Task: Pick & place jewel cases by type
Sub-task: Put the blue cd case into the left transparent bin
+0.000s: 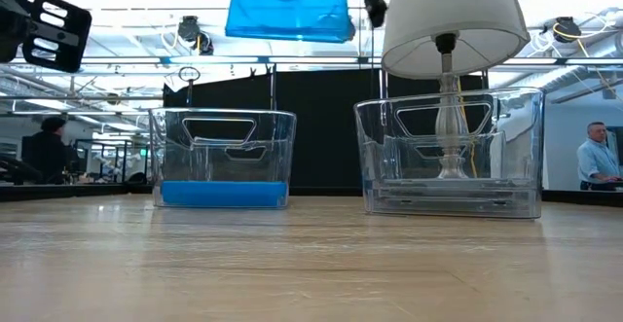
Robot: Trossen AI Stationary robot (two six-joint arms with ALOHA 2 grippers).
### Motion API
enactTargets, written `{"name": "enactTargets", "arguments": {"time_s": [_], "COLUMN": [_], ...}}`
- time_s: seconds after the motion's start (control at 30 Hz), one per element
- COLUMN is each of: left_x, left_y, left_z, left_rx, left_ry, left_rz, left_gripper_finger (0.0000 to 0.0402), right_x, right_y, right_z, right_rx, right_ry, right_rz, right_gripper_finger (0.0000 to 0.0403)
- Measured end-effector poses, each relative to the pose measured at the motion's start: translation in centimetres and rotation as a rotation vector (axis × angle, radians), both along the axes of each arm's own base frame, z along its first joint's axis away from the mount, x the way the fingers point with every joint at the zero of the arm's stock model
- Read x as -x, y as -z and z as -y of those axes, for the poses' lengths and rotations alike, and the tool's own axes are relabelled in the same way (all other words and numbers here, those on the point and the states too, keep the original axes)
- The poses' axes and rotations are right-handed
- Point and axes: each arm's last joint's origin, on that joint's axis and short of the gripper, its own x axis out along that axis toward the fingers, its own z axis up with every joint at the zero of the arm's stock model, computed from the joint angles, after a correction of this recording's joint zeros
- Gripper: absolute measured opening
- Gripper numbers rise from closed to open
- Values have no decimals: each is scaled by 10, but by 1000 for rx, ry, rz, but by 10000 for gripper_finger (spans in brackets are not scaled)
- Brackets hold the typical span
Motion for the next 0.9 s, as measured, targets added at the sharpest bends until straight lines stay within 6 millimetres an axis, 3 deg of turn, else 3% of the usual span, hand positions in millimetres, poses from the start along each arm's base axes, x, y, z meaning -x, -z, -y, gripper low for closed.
{"name": "enactTargets", "arguments": {"time_s": [0.17,0.33,0.53,0.73,0.9], "left_x": [0,1,2,2,3], "left_y": [1,2,5,7,8], "left_z": [0,0,-1,-2,-2], "left_rx": [20,5,-16,-25,-13], "left_ry": [-8,-5,0,-3,-10], "left_rz": [-15,-24,-44,-62,-80], "left_gripper_finger": [16,20,21,21,21], "right_x": [-34,-69,-91,-100,-108], "right_y": [-8,-14,-18,5,25], "right_z": [10,27,53,79,85], "right_rx": [-75,-218,-388,-697,-796], "right_ry": [-18,82,172,180,225], "right_rz": [-85,-276,-338,-417,-462], "right_gripper_finger": [18,18,28,18,18]}}
